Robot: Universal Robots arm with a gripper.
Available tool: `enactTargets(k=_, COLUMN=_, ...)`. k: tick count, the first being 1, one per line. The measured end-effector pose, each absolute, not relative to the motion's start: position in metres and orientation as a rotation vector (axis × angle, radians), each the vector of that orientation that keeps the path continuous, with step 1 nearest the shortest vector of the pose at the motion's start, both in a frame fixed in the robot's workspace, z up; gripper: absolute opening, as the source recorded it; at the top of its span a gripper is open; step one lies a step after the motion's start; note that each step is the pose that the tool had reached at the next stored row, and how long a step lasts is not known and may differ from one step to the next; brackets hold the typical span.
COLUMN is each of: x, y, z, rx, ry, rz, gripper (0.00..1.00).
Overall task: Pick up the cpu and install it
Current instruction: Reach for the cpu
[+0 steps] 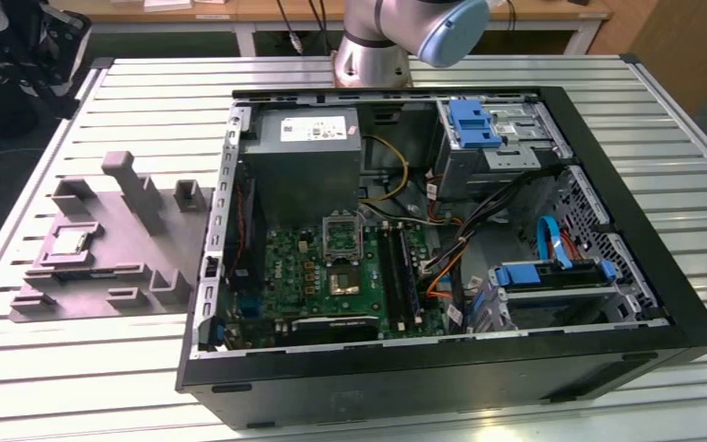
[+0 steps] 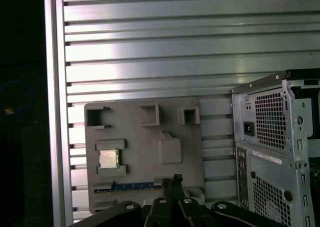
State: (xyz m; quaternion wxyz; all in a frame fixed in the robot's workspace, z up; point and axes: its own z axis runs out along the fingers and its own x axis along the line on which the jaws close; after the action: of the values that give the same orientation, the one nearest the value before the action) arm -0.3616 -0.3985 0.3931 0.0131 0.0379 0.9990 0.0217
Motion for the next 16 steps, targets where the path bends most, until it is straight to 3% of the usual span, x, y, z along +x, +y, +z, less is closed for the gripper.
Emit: enactTargets(k=16, x=-0.373, y=-0.398, z=0.393, rx=0.118, ry=3.112, rz=0.068, gripper=0.11)
